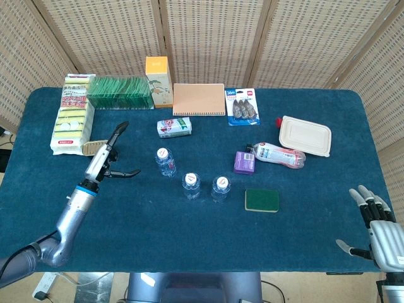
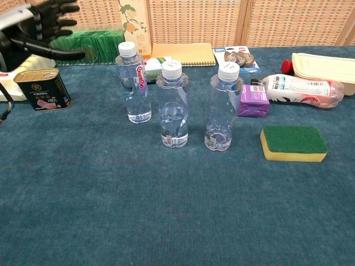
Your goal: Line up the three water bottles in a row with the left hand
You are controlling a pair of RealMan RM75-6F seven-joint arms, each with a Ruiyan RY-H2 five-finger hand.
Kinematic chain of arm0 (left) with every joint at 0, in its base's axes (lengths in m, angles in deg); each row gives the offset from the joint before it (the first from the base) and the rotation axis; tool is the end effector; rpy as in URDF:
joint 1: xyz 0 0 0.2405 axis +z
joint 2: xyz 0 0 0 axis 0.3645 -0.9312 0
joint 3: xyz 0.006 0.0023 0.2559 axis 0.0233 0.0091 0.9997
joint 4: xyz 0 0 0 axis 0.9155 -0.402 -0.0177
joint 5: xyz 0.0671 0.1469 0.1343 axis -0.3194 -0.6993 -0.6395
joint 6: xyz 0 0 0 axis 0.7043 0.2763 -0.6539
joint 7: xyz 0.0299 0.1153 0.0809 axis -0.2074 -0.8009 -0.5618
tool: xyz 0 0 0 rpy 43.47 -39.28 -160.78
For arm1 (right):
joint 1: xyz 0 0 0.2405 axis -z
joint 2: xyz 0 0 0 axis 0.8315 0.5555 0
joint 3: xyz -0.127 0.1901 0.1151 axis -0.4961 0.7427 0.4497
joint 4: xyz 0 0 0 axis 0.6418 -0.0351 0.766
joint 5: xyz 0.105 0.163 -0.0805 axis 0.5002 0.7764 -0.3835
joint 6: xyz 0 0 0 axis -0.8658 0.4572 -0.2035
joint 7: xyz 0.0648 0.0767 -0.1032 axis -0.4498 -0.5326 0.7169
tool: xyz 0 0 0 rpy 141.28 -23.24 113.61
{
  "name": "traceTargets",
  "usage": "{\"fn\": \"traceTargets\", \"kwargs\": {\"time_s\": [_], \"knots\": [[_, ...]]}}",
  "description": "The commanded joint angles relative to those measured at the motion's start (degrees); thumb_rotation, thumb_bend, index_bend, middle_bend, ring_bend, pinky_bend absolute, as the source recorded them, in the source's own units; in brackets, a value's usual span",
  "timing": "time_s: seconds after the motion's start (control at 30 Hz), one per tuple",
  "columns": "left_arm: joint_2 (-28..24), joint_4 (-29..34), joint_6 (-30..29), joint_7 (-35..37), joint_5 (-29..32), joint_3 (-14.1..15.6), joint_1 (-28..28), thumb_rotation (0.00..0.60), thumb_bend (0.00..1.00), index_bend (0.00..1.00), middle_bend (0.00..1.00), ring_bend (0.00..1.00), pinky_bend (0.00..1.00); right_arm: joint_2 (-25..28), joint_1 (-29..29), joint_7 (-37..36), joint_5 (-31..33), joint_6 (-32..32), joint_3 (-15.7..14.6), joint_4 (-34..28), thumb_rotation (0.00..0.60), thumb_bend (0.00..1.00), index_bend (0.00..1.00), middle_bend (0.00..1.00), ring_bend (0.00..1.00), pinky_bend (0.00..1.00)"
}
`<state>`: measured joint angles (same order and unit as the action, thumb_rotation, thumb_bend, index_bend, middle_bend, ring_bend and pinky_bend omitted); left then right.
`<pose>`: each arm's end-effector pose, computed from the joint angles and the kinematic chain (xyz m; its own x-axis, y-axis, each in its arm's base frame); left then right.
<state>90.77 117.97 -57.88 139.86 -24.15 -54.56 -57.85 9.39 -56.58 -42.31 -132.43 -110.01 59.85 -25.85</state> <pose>-0.1996 0.3586 0.0308 -0.4570 0.2993 0.8376 0.8194 -0.2248 0.5274 -0.2794 -0.1481 0.1861 0.2659 -0.0543 0.9625 -0.9637 0.0097 0.2668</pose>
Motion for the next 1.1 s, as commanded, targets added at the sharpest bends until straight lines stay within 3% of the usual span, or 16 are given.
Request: {"fn": "traceTargets", "kwargs": {"time_s": [0.03, 0.27, 0.7, 1.03, 1.1], "knots": [[5.6, -8.0, 3.9, 5.2, 0.7, 0.8, -1.2, 0.600, 0.10, 0.00, 0.00, 0.00, 0.03, -0.1, 0.0, -0.1, 0.3, 0.1, 0.0, 0.1, 0.600, 0.00, 0.04, 0.00, 0.00, 0.02], [11.4, -15.6, 5.7, 8.3, -1.5, 1.7, -2.9, 0.600, 0.11, 0.00, 0.00, 0.00, 0.04, -0.1, -0.3, -0.4, 0.7, 0.6, 0.2, 0.3, 0.600, 0.00, 0.04, 0.00, 0.00, 0.02], [16.7, -19.6, 10.1, 7.0, -0.9, 0.1, -6.6, 0.600, 0.13, 0.00, 0.00, 0.00, 0.07, 0.5, -0.2, -2.3, 0.6, 0.4, 0.2, 0.7, 0.600, 0.00, 0.05, 0.00, 0.00, 0.02], [21.2, -22.4, 11.2, 5.6, 0.8, -2.7, -9.1, 0.600, 0.26, 0.00, 0.01, 0.02, 0.26, 0.9, -0.4, -4.2, 1.1, 0.8, 0.4, 1.2, 0.600, 0.00, 0.05, 0.00, 0.00, 0.02], [22.1, -23.3, 10.8, 5.0, 1.6, -3.5, -9.1, 0.600, 0.33, 0.06, 0.10, 0.10, 0.32, 1.0, -0.5, -4.4, 1.1, 0.9, 0.4, 1.3, 0.600, 0.00, 0.04, 0.00, 0.00, 0.02]]}}
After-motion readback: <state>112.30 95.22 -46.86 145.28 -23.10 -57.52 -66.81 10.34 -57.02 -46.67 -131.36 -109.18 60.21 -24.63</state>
